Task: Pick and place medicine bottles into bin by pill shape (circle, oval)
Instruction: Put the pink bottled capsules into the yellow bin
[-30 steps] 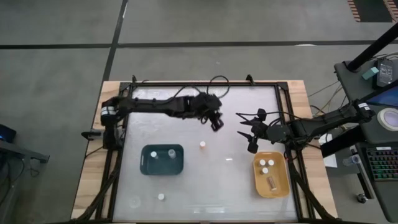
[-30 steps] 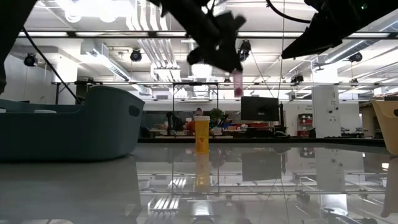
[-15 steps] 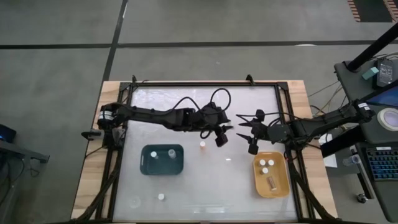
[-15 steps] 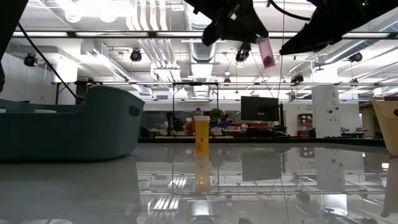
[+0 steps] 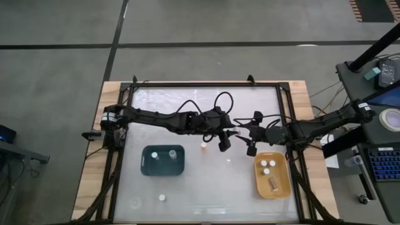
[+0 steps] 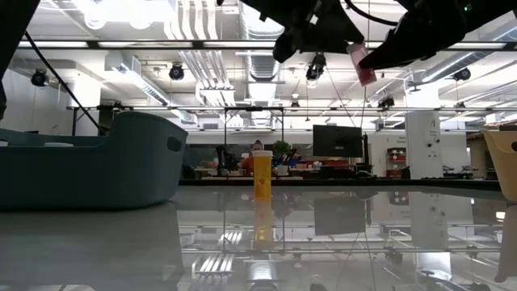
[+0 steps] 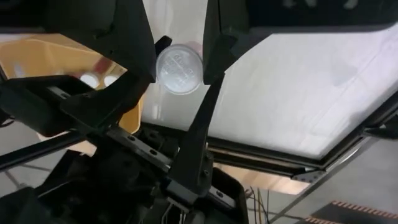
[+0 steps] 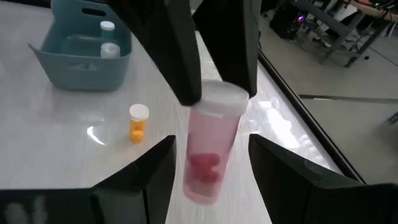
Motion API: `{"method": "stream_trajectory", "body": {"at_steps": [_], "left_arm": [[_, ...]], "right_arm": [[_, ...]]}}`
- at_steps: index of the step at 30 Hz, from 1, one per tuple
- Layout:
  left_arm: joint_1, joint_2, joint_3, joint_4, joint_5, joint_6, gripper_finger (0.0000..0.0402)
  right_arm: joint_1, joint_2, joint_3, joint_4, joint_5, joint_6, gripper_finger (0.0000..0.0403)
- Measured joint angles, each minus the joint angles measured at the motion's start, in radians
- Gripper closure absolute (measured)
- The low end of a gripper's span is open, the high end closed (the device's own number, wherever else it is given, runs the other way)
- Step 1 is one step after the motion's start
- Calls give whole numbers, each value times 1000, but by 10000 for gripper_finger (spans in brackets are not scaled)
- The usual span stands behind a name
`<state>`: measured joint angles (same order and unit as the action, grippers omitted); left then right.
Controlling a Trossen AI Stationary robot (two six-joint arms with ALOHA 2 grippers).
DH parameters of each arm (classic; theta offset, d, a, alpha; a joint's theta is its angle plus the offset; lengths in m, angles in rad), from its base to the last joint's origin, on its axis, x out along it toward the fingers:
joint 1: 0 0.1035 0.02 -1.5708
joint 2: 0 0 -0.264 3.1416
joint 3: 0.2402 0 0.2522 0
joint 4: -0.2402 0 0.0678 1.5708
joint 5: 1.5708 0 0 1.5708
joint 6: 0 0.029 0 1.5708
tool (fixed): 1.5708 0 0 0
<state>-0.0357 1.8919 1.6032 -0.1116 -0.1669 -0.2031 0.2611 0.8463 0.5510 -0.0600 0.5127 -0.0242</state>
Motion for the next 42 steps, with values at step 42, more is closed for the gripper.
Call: {"method": "stream_trajectory", "body": {"at_steps": [42], "left_arm": [[-88,-201,-83,-246,-25,215,171]], "right_arm": [[6,2,66,-60,-92,286,307]]}}
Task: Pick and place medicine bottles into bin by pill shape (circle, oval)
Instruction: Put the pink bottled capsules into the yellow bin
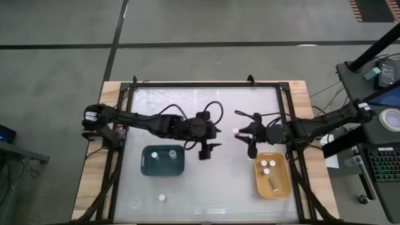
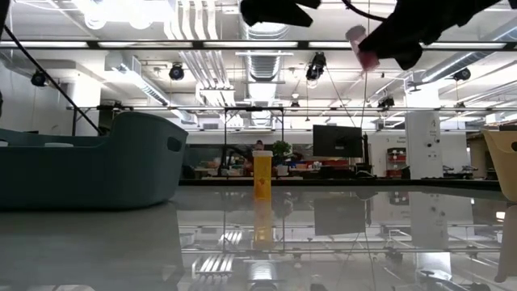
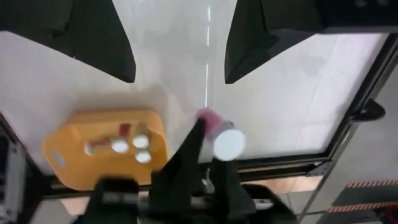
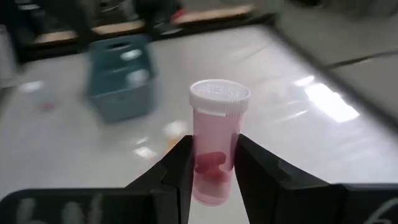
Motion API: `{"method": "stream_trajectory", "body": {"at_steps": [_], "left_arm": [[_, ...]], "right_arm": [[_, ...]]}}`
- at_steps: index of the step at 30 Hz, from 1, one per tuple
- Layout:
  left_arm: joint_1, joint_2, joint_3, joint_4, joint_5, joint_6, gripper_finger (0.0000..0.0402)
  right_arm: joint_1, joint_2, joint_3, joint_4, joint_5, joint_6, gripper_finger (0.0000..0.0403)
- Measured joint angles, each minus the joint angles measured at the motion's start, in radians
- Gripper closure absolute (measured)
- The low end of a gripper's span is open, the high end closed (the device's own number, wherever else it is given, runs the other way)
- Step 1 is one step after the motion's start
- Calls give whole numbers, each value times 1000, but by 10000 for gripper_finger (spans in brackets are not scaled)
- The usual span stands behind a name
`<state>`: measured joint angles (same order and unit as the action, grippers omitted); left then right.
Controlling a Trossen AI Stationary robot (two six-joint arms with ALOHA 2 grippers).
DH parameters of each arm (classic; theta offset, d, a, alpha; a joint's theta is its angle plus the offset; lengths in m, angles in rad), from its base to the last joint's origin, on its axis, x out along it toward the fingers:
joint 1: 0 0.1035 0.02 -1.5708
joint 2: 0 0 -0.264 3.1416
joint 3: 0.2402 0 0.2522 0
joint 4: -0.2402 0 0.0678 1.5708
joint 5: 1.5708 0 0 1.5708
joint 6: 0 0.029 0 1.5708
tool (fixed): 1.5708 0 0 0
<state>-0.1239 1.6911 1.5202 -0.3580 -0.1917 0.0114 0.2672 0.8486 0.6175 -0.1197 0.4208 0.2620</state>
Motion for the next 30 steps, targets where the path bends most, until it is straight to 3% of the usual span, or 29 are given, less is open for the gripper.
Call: {"method": "stream_trajectory", "body": {"at_steps": [5,16,25,30], "left_arm": [[-34,-86,-125,29,-9,39,171],[-48,-271,-414,227,-28,50,171],[-48,-363,-541,273,-30,56,171],[-48,-406,-610,299,-30,57,171]], "right_arm": [[29,24,81,-108,-171,162,307],[163,217,373,-559,-208,584,307],[280,408,598,-865,-368,992,307],[358,458,631,-939,-474,1186,307]]}}
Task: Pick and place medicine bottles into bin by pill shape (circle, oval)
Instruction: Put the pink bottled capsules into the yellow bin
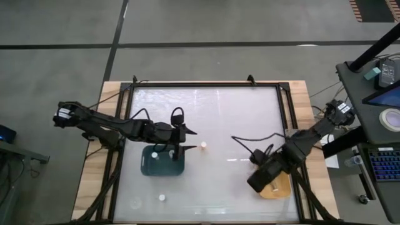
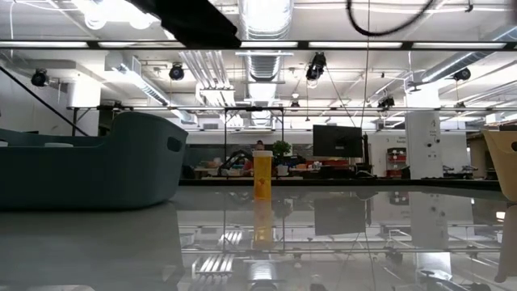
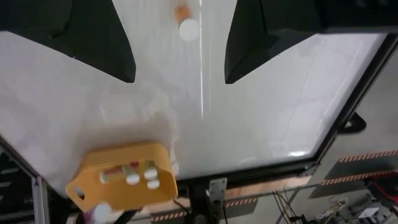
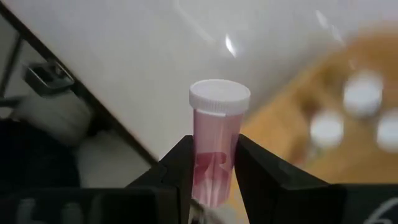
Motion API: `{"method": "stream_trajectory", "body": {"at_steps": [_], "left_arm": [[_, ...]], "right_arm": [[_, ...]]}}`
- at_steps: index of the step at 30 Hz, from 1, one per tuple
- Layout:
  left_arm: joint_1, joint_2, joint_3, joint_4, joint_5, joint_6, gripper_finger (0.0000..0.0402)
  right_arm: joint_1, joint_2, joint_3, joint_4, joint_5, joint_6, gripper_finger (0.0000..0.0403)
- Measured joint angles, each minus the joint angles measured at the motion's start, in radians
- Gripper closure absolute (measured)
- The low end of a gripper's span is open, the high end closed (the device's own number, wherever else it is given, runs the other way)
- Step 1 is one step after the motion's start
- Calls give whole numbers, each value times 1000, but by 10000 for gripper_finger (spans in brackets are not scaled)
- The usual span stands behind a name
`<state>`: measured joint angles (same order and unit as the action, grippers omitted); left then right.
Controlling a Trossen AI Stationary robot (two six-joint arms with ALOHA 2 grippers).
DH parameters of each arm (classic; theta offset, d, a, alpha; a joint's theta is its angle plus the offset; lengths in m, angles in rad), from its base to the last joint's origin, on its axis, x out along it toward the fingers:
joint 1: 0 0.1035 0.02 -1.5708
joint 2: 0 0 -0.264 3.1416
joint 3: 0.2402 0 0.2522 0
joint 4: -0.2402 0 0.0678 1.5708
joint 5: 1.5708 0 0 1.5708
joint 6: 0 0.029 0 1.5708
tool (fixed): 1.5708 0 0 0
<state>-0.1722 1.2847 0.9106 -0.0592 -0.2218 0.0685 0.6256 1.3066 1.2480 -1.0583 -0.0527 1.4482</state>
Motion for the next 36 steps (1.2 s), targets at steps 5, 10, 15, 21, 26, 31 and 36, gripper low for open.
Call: {"method": "stream_trajectory", "body": {"at_steps": [5,10,15,21,26,31,36], "left_arm": [[0,-37,-45,35,0,-2,171],[0,-73,-52,44,0,-6,171],[-2,-90,-53,42,0,-8,171],[-6,-91,-53,42,0,-1,171],[-6,-91,-53,42,0,21,171],[-6,-91,-53,41,0,22,171],[-6,-91,-53,41,0,23,171]], "right_arm": [[91,-1,-33,-44,-123,235,307],[183,-45,-82,-66,-140,453,307],[231,-90,-169,-91,-138,631,307],[231,-120,-271,-89,-131,762,307],[232,-121,-308,-85,-132,818,307],[232,-119,-311,-81,-132,822,307],[232,-119,-311,-81,-133,823,306]]}}
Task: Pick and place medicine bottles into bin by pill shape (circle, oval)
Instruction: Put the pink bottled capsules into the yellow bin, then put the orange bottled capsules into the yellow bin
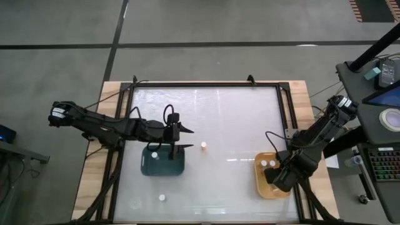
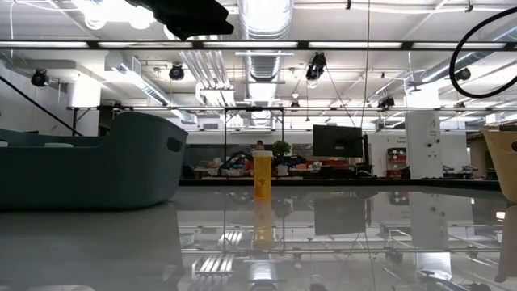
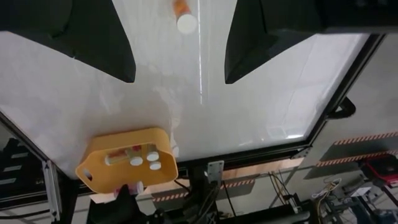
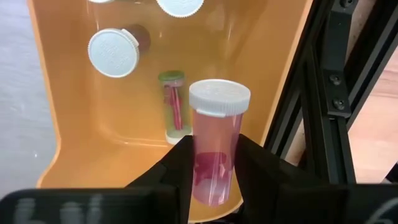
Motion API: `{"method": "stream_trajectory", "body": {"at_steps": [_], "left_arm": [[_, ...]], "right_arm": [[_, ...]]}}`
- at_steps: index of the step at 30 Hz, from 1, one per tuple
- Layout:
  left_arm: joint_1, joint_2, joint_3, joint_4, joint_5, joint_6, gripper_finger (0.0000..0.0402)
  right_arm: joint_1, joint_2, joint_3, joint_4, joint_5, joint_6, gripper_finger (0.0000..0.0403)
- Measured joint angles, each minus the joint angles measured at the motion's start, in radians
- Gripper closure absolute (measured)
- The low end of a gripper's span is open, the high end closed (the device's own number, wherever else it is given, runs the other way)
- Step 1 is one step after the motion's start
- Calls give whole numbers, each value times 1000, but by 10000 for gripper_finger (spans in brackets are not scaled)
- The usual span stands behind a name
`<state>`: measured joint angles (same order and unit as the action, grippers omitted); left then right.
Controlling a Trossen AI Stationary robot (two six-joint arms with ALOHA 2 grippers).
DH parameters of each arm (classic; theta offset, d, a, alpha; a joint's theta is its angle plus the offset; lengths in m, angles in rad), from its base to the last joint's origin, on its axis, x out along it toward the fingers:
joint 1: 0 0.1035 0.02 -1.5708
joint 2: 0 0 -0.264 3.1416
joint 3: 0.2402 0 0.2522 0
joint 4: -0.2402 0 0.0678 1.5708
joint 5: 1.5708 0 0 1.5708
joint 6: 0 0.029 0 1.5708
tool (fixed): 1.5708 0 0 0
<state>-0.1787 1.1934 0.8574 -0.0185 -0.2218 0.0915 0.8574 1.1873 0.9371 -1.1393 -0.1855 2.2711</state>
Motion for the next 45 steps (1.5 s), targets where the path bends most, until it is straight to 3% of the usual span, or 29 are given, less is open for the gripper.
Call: {"method": "stream_trajectory", "body": {"at_steps": [13,24,34,45], "left_arm": [[0,0,0,-1,0,0,171],[0,0,0,-7,0,0,171],[0,0,0,-7,0,0,171],[0,0,0,-8,0,-1,171]], "right_arm": [[0,0,3,0,-1,-1,227],[0,0,85,-9,4,-19,220],[-13,0,157,-15,286,-149,227],[-133,2,150,-6,353,-362,232]]}}
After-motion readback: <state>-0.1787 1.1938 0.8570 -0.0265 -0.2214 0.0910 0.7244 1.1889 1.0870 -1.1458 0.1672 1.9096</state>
